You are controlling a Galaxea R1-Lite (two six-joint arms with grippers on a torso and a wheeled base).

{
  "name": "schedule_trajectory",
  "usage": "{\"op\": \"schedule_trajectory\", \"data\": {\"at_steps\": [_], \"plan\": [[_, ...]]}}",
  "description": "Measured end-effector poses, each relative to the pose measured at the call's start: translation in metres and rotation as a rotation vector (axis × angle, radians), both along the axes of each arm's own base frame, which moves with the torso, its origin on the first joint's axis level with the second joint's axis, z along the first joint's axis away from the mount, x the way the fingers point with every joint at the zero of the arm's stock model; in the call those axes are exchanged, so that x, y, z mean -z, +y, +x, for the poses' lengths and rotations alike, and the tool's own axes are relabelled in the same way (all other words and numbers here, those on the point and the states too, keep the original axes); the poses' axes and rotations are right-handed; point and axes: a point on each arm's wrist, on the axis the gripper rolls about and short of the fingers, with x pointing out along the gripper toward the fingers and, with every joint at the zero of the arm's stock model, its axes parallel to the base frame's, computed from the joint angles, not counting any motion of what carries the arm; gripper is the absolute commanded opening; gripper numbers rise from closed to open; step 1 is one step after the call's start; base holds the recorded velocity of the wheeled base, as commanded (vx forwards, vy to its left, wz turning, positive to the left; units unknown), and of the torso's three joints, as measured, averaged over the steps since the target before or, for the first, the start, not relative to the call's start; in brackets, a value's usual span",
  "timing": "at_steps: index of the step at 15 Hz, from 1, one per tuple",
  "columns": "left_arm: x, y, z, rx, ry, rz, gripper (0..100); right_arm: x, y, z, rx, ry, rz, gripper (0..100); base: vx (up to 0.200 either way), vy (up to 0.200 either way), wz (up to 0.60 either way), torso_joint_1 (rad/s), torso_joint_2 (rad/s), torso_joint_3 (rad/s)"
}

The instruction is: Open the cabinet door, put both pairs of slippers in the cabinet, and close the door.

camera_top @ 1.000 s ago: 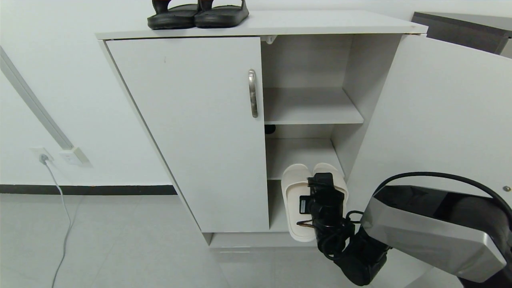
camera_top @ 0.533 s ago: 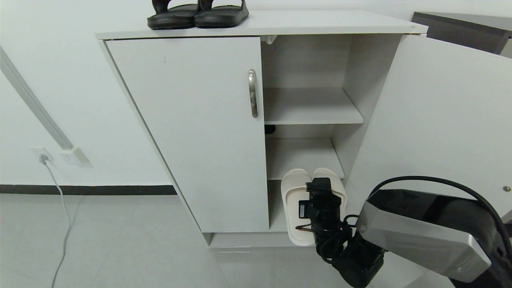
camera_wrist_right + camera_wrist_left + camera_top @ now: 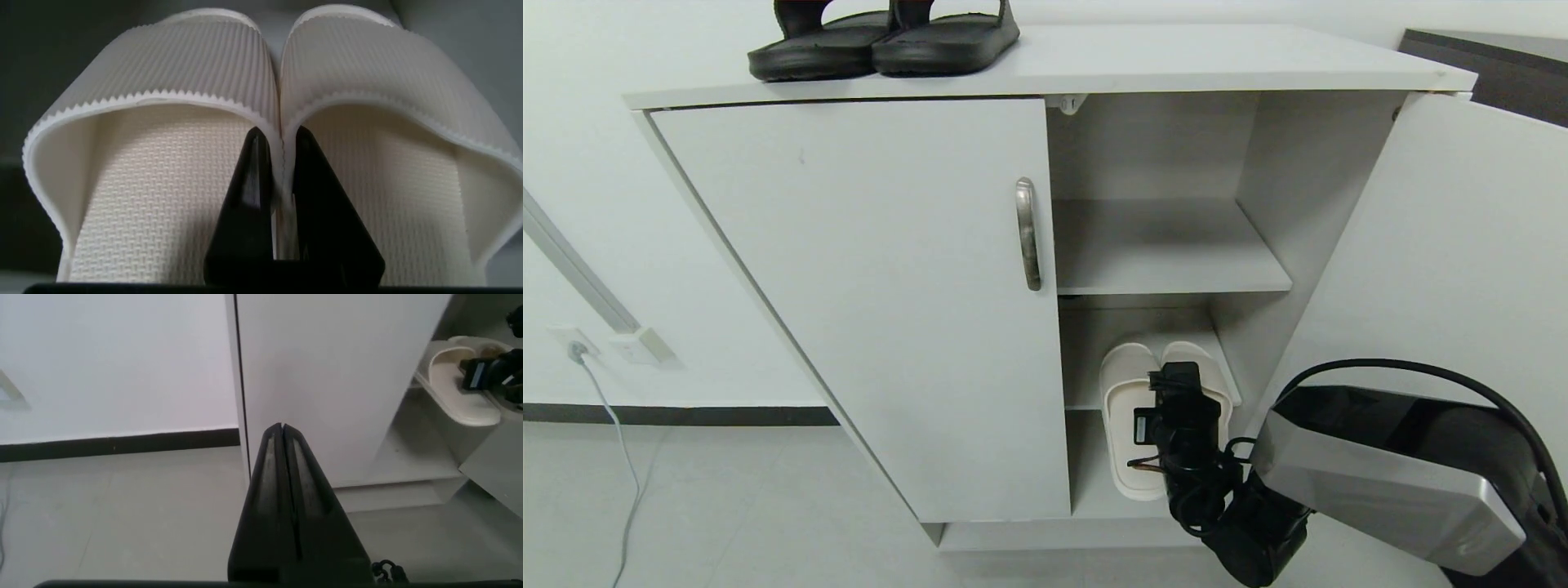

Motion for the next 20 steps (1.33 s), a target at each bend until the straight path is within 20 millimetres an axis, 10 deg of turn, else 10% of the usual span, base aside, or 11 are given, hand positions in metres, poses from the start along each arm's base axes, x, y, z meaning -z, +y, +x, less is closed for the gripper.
{"op": "schedule_trajectory", "data": {"at_steps": [20], "plan": [[0.000,0.000,0.000,0.000,0.001,-0.001,0,-0.033,0.009,0.089,-0.012,0.045,0.033,0,0.000,0.000,0.00,0.000,0.00,0.000]]}}
